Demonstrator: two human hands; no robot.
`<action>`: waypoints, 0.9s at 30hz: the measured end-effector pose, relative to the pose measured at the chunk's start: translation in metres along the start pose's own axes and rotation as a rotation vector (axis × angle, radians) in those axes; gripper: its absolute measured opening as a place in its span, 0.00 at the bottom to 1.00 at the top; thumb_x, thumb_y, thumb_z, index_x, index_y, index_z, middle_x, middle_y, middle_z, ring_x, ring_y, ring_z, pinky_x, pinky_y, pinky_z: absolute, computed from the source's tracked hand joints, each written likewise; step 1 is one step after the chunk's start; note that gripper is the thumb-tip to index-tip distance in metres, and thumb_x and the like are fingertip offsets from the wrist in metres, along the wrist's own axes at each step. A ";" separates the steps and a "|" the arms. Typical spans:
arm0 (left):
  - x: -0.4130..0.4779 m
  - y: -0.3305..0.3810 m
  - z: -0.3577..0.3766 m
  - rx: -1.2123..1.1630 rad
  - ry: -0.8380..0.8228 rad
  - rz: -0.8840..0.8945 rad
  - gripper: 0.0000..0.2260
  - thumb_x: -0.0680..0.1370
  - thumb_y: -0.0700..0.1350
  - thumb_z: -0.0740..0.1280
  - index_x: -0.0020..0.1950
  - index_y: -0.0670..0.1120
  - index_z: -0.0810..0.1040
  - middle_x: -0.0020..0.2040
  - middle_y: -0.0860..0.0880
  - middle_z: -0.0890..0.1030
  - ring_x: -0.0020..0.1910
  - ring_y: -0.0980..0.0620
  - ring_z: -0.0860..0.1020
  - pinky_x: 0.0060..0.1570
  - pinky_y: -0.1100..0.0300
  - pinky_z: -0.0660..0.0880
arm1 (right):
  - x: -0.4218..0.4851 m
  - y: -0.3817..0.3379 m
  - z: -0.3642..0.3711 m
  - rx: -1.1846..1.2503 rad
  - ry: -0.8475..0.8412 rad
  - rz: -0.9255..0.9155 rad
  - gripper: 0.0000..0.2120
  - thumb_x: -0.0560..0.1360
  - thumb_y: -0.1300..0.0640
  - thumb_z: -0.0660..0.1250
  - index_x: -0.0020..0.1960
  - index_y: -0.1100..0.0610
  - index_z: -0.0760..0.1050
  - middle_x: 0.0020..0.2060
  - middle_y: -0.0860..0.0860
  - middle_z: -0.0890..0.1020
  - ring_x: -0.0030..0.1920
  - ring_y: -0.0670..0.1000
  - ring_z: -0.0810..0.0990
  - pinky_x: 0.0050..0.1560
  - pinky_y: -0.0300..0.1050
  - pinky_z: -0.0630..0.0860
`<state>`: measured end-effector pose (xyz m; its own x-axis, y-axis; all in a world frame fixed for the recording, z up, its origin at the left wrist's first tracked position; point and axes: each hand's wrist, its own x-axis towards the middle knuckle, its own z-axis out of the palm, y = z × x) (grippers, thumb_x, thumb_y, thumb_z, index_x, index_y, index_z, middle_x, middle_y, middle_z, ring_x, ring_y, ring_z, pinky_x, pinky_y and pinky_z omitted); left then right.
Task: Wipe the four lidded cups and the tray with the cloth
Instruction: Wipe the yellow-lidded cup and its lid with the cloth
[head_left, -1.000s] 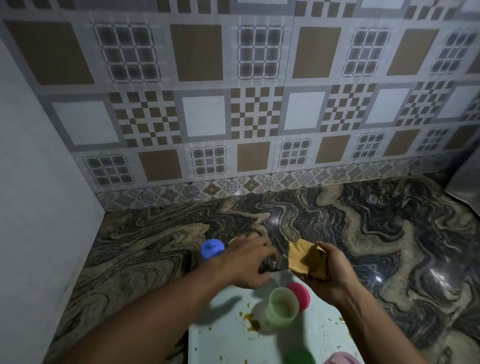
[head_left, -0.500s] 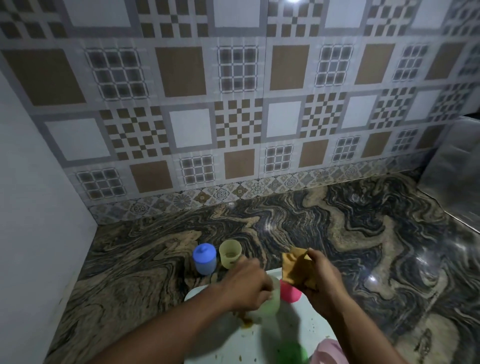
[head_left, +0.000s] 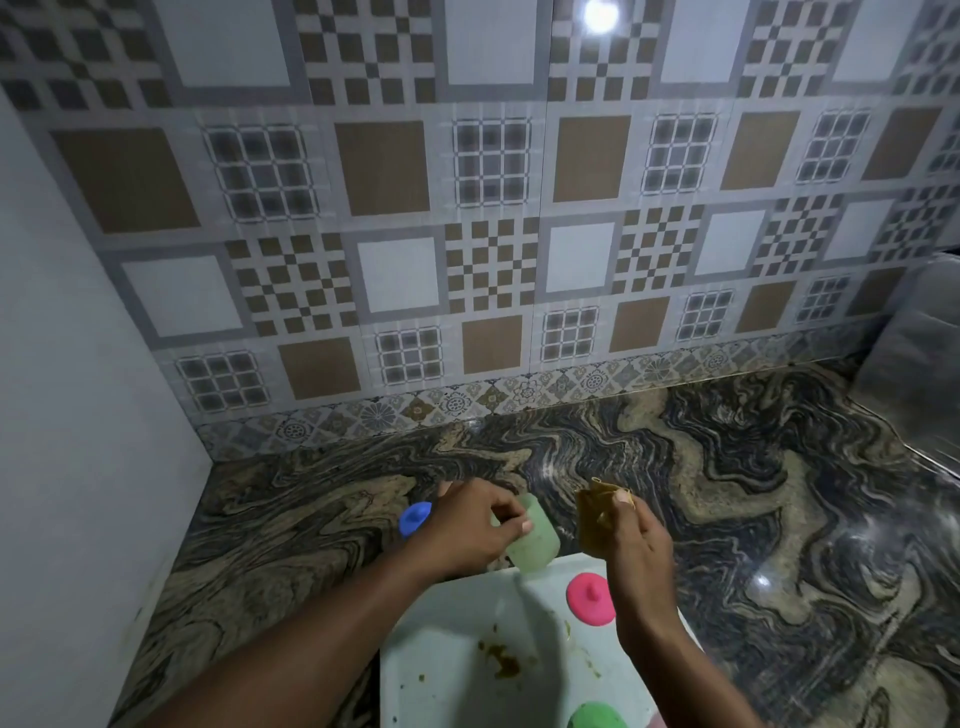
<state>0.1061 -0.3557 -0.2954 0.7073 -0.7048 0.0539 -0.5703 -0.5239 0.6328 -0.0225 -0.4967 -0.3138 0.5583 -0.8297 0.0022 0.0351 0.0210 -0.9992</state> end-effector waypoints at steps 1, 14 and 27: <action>-0.003 -0.001 0.001 0.077 -0.016 0.022 0.10 0.75 0.58 0.70 0.47 0.54 0.85 0.44 0.60 0.85 0.49 0.60 0.80 0.67 0.51 0.62 | 0.000 0.001 -0.001 0.010 -0.008 0.015 0.14 0.83 0.53 0.59 0.48 0.54 0.82 0.40 0.54 0.84 0.43 0.56 0.80 0.49 0.58 0.79; -0.040 -0.020 0.048 0.655 -0.286 0.288 0.12 0.75 0.56 0.66 0.43 0.48 0.80 0.38 0.51 0.78 0.49 0.49 0.73 0.59 0.50 0.63 | 0.003 0.031 -0.019 -0.100 -0.081 0.171 0.14 0.83 0.52 0.59 0.49 0.55 0.83 0.43 0.56 0.87 0.44 0.57 0.84 0.47 0.58 0.81; -0.023 0.007 0.049 0.469 -0.209 0.343 0.12 0.79 0.57 0.65 0.55 0.52 0.82 0.48 0.53 0.81 0.52 0.50 0.76 0.56 0.52 0.71 | 0.025 0.022 -0.042 0.035 -0.016 0.297 0.17 0.84 0.52 0.57 0.53 0.60 0.82 0.46 0.62 0.86 0.43 0.57 0.82 0.44 0.57 0.81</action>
<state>0.0650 -0.3666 -0.3303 0.3809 -0.9245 0.0114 -0.9074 -0.3714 0.1967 -0.0420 -0.5405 -0.3376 0.5616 -0.7754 -0.2887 -0.1033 0.2805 -0.9543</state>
